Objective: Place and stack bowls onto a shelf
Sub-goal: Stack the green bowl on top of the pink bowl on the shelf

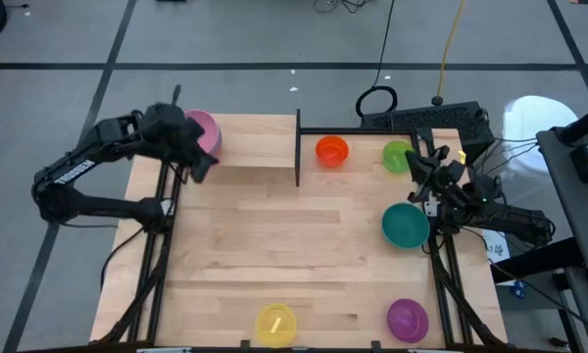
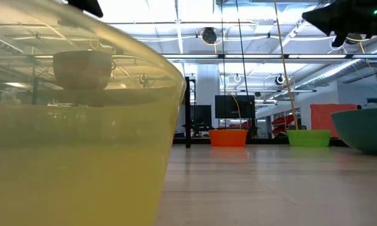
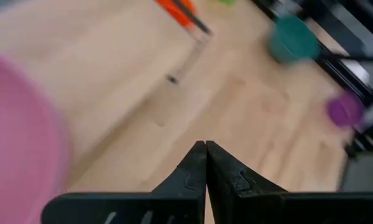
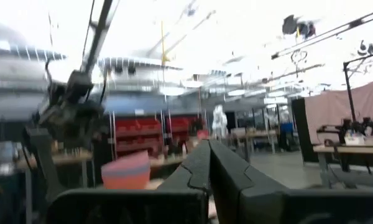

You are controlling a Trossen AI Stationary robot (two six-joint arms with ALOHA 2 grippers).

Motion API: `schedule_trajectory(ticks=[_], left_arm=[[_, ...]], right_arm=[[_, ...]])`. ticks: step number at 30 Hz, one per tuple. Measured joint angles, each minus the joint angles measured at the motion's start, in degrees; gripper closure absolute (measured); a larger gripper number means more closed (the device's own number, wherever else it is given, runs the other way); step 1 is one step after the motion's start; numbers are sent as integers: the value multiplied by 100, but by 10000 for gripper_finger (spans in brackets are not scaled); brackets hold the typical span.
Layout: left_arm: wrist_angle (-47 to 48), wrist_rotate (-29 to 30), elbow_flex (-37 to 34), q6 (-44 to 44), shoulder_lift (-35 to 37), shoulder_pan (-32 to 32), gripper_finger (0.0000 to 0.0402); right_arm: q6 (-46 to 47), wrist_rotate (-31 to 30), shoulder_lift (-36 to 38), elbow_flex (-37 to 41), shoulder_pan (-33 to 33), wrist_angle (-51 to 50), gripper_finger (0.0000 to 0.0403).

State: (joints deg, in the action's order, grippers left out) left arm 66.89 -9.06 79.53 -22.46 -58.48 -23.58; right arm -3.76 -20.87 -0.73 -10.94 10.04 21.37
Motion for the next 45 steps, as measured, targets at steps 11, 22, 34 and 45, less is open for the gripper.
schedule_trajectory(ticks=[11, 22, 34, 45], left_arm=[[-110, 981, -2, -1252, -434, 2518, 394], [-2092, 1668, 0, -1170, -1617, 4057, 393], [-2514, 1677, -2, 642, -2928, 3798, 392], [-2803, 1679, -2, 1254, -3001, 3242, 392]], right_arm=[[306, 12, 0, 0, 0, 585, 403], [635, 490, 0, 0, 0, 456, 403], [1254, 1358, -7, -13, -2, -640, 403], [1336, 1236, -1240, -2003, -2, -4745, 403]])
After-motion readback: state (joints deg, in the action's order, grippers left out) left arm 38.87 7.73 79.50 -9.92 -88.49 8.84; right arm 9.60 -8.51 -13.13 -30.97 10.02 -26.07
